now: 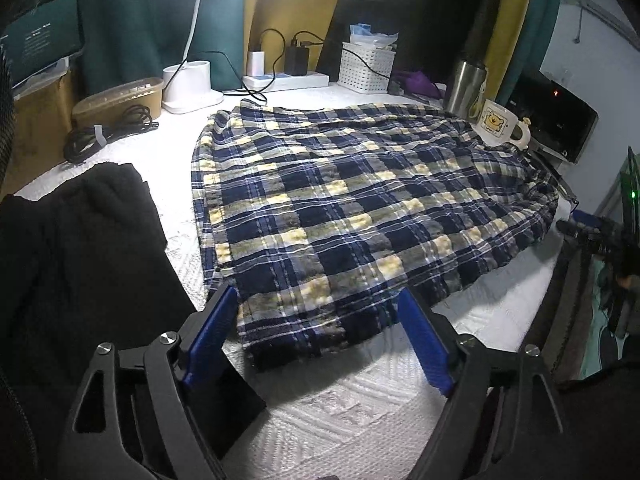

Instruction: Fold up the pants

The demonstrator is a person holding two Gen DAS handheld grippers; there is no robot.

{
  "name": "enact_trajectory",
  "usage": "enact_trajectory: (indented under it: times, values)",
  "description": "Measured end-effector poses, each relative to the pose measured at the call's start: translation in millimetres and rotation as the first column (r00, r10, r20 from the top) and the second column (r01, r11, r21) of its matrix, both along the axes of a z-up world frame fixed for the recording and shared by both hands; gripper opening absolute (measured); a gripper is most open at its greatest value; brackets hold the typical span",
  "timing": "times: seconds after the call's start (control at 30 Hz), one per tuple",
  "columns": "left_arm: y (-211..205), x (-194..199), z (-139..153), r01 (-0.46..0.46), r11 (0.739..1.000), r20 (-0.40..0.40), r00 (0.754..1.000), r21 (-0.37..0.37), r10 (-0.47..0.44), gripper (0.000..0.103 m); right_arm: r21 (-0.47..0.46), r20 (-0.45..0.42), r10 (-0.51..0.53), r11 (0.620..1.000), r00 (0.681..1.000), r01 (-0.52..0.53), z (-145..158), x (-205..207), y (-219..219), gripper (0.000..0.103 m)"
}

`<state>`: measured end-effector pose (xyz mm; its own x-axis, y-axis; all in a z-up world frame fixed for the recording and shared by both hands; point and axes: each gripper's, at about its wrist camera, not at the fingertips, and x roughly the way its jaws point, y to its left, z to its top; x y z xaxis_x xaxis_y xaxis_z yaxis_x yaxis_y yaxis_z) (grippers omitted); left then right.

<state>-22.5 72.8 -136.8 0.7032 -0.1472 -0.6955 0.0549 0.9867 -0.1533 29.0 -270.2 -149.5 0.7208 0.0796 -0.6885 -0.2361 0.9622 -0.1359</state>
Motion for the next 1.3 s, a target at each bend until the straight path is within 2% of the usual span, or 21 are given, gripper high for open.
enact_trajectory:
  times: [0.2, 0.27, 0.43, 0.57, 0.7, 0.97, 1.17, 1.3]
  values:
    - [-6, -3, 0, 0.008, 1.0, 0.009, 1.0, 0.015, -0.008, 0.087, -0.057, 0.005, 0.118, 0.991, 0.993, -0.117, -11, -14, 54, 0.103]
    - [-5, -4, 1, 0.009, 1.0, 0.01, 1.0, 0.013, -0.009, 0.087, -0.11, 0.011, 0.145, 0.984, 0.989, -0.143, -16, -17, 69, 0.103]
    - [-3, -3, -2, -0.003, 1.0, 0.002, 1.0, 0.007, 0.003, 0.087, -0.261, 0.056, 0.175, 0.953, 0.983, -0.155, -22, -15, 89, 0.103]
    - [-3, 1, -3, 0.0, 1.0, -0.001, 1.0, 0.003, 0.0, 0.087, -0.296, 0.059, 0.187, 0.942, 0.981, -0.161, -20, -3, 94, 0.103]
    - [-6, 7, -1, -0.002, 1.0, 0.007, 1.0, 0.018, 0.002, 0.096, -0.267, 0.054, 0.195, 0.948, 0.979, -0.174, -12, 11, 95, 0.103]
    - [-22, 19, 7, 0.055, 0.998, 0.028, 0.998, 0.029, -0.056, 0.096, -0.167, 0.019, 0.21, 0.965, 0.978, -0.204, 4, 41, 93, 0.103]
    - [-44, 23, 3, 0.112, 0.99, 0.021, 0.993, 0.088, -0.114, 0.097, -0.102, -0.022, 0.196, 0.975, 0.98, -0.197, 5, 73, 94, 0.103]
    - [-55, 27, -1, 0.113, 0.977, -0.001, 0.993, 0.179, -0.115, 0.097, -0.066, -0.033, 0.197, 0.978, 0.98, -0.199, 7, 83, 92, 0.103]
